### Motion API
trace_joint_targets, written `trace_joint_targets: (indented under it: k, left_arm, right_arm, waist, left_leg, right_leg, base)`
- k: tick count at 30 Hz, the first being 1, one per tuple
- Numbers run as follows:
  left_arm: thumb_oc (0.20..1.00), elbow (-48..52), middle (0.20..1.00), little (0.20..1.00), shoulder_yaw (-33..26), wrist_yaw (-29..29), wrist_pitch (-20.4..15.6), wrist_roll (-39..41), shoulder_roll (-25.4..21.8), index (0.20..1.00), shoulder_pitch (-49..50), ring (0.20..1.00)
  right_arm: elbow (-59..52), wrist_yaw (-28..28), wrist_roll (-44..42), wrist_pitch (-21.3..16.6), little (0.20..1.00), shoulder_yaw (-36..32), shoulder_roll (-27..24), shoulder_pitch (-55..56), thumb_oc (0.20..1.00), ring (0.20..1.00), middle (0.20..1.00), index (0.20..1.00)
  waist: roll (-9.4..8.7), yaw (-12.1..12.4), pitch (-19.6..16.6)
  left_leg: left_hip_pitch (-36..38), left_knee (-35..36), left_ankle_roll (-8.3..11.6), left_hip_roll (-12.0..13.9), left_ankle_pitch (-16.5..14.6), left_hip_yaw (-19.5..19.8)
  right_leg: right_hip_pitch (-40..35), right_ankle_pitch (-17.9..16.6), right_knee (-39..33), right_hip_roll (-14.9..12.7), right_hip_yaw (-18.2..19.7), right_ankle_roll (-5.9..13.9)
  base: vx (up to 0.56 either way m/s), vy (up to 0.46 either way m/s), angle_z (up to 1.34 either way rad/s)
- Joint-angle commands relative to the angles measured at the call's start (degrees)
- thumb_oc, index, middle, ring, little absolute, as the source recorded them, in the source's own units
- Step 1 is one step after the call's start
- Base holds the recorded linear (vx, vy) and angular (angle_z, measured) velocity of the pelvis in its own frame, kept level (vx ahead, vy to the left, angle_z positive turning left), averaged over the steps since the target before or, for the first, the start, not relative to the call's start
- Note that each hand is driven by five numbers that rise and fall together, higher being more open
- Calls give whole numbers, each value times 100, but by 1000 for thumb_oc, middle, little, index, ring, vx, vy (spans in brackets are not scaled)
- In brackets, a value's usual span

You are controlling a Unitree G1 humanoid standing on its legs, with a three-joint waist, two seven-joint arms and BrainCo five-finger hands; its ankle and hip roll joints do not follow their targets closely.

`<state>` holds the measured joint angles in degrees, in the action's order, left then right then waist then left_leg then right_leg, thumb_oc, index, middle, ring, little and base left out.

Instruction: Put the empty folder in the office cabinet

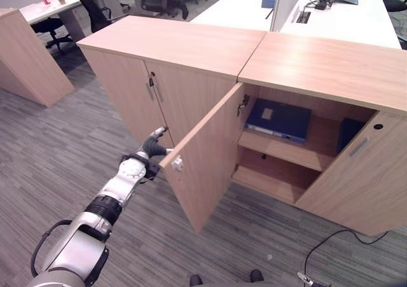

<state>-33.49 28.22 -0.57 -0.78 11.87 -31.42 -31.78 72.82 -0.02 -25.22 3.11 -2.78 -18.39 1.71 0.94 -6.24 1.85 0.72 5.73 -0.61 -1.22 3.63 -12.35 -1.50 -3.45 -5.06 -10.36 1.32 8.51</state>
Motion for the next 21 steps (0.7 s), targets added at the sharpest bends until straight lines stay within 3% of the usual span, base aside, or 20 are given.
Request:
trace_joint_targets:
  k: [1, 8, 14, 18, 21]
  left_arm:
    - [1000, 408, 1000, 1000, 270, 181, -540, -708, 266, 1000, -513, 1000]
    - [1000, 1663, 1000, 1000, 698, 637, -700, -563, 610, 1000, 30, 1000]
    - [1000, 2687, 1000, 1000, 1091, 1305, -544, 930, 893, 1000, 586, 1000]
    - [1000, 2716, 1000, 1000, 1129, 1454, -369, 1416, 849, 1000, 777, 1000]
    - [1000, 2307, 1000, 1000, 743, 1400, -251, 1402, 700, 1000, 1273, 1000]
  right_arm:
    - [558, -34, 167, -85, 1000, -9, 13, -306, 1000, 1000, 1000, 1000]
    - [527, -54, 202, -133, 1000, -8, 109, -312, 1000, 1000, 1000, 1000]
    - [584, -31, 198, -100, 1000, 19, 281, -286, 1000, 1000, 1000, 1000]
    - [563, 15, 150, -67, 1000, 86, 381, -326, 1000, 1000, 1000, 1000]
    - [585, 54, 207, -5, 1000, 126, 426, -371, 1000, 1000, 1000, 1000]
  waist:
    - [-82, -39, -105]
    - [-161, -3, -94]
    - [-197, 54, -8]
    - [-197, 87, 56]
    - [-197, 140, 63]
  left_leg:
    - [0, -73, -18, -31, -677, 307]
    - [29, -73, -49, -39, -735, 356]
    - [-5, -73, -82, -62, -753, 415]
    - [-23, -73, -101, -80, -769, 436]
    - [15, -73, -108, -92, -801, 428]
  right_leg:
    - [148, -24, 46, -467, -228, 649]
    - [139, -1, 41, -466, -295, 649]
    - [163, 16, 59, -476, -346, 649]
    - [208, 30, 84, -483, -347, 649]
    - [179, 38, 71, -493, -369, 649]
  base:
    - [5, -11, 3]
    - [2, -2, 1]
    - [-14, -1, 0]
    - [-36, -5, 0]
    - [0, 0, 0]
